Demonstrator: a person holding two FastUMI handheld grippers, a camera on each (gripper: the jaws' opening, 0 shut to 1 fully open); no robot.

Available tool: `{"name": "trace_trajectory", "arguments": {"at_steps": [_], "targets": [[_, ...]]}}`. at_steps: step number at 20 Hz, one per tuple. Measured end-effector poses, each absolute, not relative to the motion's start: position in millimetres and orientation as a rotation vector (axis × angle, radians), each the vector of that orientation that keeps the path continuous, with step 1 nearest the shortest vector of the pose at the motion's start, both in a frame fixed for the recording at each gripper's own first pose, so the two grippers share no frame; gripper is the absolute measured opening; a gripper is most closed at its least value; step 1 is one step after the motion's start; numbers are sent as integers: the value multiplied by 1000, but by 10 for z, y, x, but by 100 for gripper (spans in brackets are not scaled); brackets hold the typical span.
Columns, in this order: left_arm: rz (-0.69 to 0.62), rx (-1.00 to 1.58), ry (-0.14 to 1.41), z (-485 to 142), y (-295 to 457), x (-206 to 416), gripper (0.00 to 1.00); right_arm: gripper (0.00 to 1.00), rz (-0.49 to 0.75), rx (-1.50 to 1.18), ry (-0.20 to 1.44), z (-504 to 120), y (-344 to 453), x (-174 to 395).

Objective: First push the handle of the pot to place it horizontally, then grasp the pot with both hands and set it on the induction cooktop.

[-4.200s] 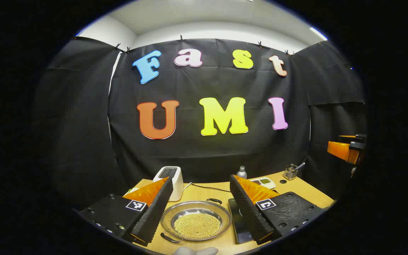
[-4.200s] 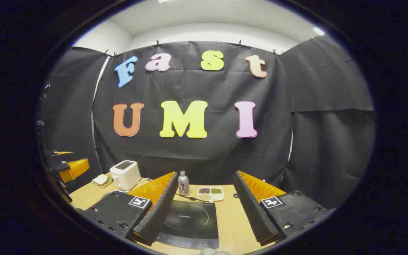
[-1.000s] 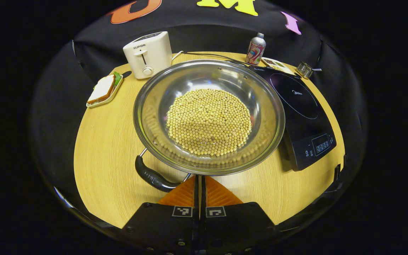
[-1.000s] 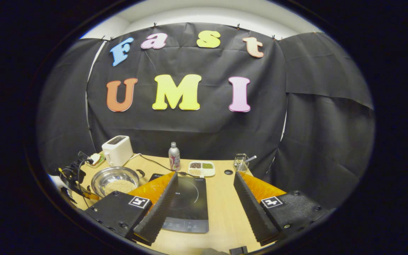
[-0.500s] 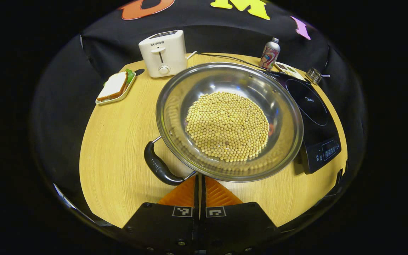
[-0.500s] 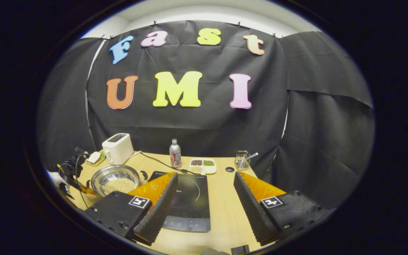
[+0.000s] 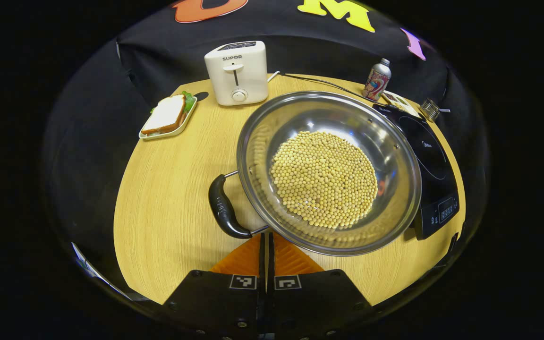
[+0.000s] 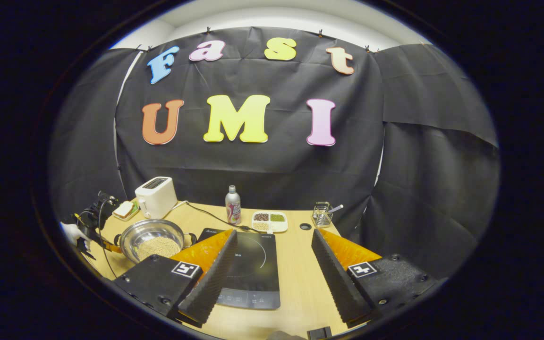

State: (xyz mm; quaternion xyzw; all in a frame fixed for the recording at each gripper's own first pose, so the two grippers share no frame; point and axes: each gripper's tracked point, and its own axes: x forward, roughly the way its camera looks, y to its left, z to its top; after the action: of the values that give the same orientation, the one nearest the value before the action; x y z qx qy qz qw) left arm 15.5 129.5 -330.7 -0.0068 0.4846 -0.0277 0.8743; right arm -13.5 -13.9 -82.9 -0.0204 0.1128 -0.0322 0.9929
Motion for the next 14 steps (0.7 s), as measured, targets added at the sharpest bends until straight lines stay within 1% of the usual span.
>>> {"name": "trace_trajectory", "arguments": {"at_steps": [14], "targets": [[-8, -80, 1007, -3311, 1551, 438, 0, 99, -60, -49, 235, -836, -98, -118]]}}
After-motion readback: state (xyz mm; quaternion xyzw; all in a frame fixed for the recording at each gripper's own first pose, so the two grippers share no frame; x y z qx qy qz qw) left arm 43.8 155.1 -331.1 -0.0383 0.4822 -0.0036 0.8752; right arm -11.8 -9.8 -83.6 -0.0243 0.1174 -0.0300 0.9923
